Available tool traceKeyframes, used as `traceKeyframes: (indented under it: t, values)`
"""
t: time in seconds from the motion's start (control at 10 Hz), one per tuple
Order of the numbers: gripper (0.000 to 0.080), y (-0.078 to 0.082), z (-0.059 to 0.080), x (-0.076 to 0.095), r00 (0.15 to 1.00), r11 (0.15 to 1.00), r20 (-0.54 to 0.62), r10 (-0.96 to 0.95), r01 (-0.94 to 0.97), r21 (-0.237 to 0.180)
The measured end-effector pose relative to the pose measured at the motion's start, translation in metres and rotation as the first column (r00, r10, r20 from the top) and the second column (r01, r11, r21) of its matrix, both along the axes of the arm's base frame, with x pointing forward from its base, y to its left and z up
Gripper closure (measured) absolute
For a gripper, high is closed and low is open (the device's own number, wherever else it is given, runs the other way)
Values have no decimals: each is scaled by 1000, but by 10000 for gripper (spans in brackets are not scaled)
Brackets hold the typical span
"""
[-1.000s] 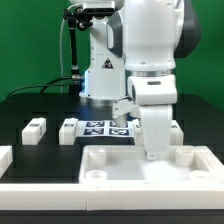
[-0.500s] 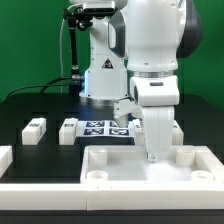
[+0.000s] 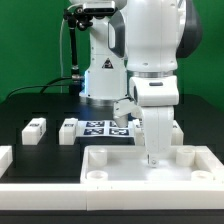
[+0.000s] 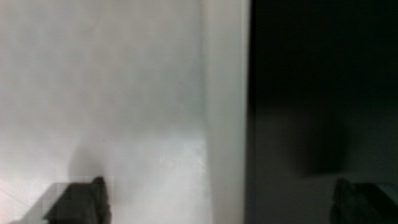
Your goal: Assemble desk
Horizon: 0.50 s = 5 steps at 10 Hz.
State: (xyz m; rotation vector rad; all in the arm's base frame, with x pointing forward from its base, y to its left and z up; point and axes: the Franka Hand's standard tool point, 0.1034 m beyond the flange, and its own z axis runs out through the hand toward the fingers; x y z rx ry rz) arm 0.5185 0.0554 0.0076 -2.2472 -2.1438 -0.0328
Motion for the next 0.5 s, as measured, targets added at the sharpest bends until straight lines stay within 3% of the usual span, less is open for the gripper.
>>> traceKeyframes:
  t: [0.5]
  values:
    - [150,0,0,0,1000,1000,0,0,0,0]
